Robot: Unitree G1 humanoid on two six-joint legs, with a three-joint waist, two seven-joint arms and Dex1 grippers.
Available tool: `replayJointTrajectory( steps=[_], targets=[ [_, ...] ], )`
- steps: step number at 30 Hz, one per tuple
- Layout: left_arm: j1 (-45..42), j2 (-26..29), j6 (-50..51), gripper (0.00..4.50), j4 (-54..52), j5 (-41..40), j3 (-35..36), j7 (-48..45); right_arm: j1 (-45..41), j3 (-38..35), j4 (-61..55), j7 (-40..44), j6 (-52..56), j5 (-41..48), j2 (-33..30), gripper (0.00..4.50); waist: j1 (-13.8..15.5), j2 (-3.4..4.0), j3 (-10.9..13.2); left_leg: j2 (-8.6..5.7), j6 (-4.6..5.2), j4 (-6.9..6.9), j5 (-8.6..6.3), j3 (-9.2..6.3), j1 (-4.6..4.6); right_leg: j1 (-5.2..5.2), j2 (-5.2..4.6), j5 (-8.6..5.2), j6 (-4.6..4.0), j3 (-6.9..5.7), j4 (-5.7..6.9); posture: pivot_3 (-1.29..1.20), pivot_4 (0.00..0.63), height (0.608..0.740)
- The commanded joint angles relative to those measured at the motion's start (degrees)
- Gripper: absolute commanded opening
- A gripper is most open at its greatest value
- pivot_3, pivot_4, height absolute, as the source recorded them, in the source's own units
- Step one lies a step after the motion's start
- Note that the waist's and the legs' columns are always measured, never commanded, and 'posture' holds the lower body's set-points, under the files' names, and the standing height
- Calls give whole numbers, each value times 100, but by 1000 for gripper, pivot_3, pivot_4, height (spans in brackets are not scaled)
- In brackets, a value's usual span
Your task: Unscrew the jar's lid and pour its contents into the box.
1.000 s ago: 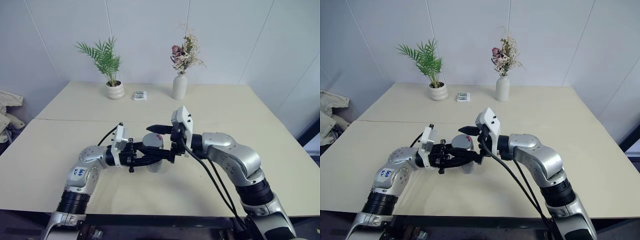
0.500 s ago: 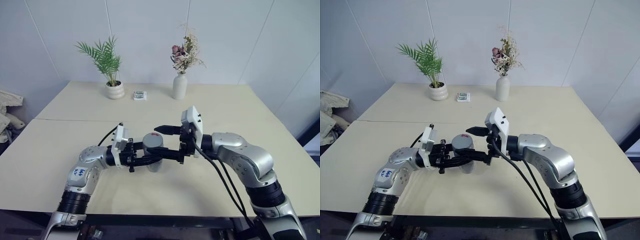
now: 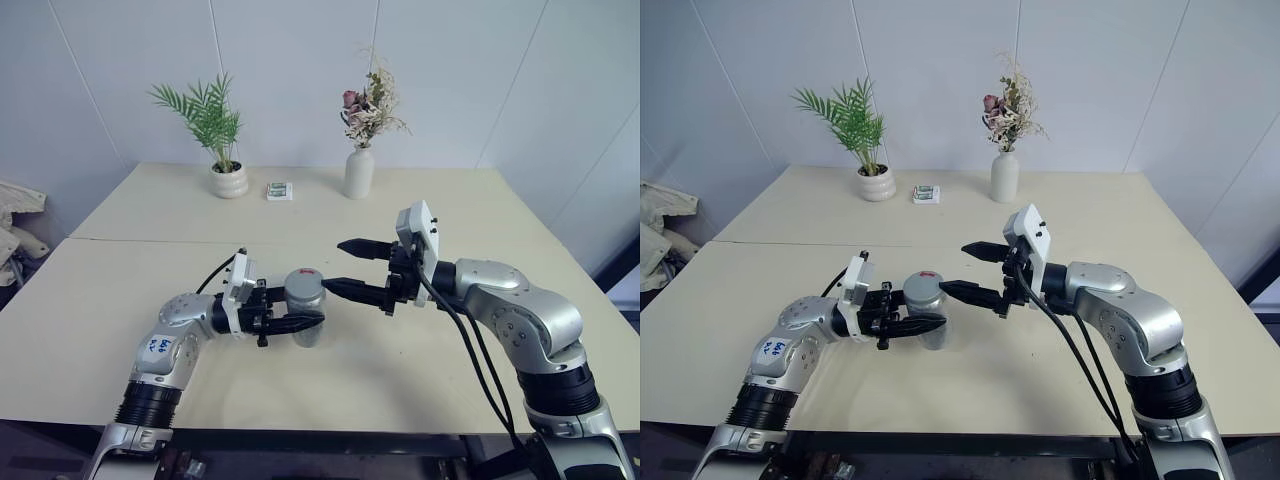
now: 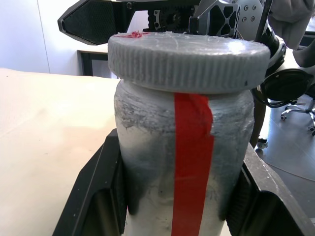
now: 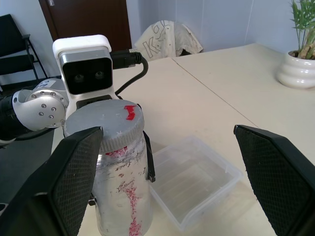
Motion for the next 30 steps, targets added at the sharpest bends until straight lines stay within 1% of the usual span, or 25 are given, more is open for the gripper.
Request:
replayJointTrajectory(
  steps=[1, 4, 8, 11, 14, 19, 21, 24, 30],
  targets=[
    [-30, 7, -102, 2000, -144, -70, 32, -78, 9, -184, -98, 2, -19, 64, -83, 4481, 4, 0, 0, -1, 0, 1, 0, 0, 0, 0, -1, 0, 0, 0, 0, 0, 150, 740],
    [-38, 12, -105, 2000, -134, -66, 34, -81, -11, -223, -77, 54, -26, 79, -136, 4481, 5, 0, 0, -1, 0, 0, 0, 0, 0, 0, -1, 0, 0, 0, -1, 0, 150, 740],
    [-45, 23, -104, 2000, -112, -60, 47, -89, -114, -387, -336, 205, 226, 663, -87, 4481, 3, 0, 0, 0, 0, 0, 0, 0, -1, 0, -1, 0, 0, 0, -2, 0, 150, 740],
    [-62, 20, -107, 2000, -89, -54, 50, -95, -162, -289, -500, 103, 340, 822, 15, 4481, -4, 0, 0, 1, 0, -1, 0, 0, 0, 0, 0, 0, 0, 0, 0, 0, 150, 740],
    [-82, 0, -109, 2000, -81, -51, 41, -86, -226, 42, -579, -124, 367, 634, 212, 4481, -8, 0, 0, 1, 0, 0, 0, 0, 1, 0, 1, 0, 0, 0, 3, 0, 150, 740],
    [-102, -7, -114, 2000, -64, -49, 28, -104, -376, 297, -486, -321, 342, 417, 418, 4481, 7, 0, 0, 0, 0, 1, 0, 0, 0, 0, -1, 0, 0, 0, 2, 0, 150, 740],
    [-102, -8, -114, 2000, -67, -49, 26, -106, -406, 357, -496, -355, 344, 392, 478, 4481, 9, 0, 0, -1, 0, 1, 0, 0, -2, -1, -2, 0, 0, 0, -1, 0, 150, 740],
    [-101, -14, -89, 2000, -100, -60, 21, -92, -431, 602, -428, -385, 270, 145, 537, 4481, 1, 0, 0, 0, 0, -1, 0, 0, -2, -1, -1, 0, 0, 0, -1, 0, 150, 740],
    [-97, -1, -69, 2000, -114, -66, 17, -98, -496, 841, -235, -346, 118, -234, 652, 4481, 0, 0, 0, -1, 0, 1, 0, 0, 0, -1, -1, 0, 0, 0, 2, 0, 150, 740]
  ],
)
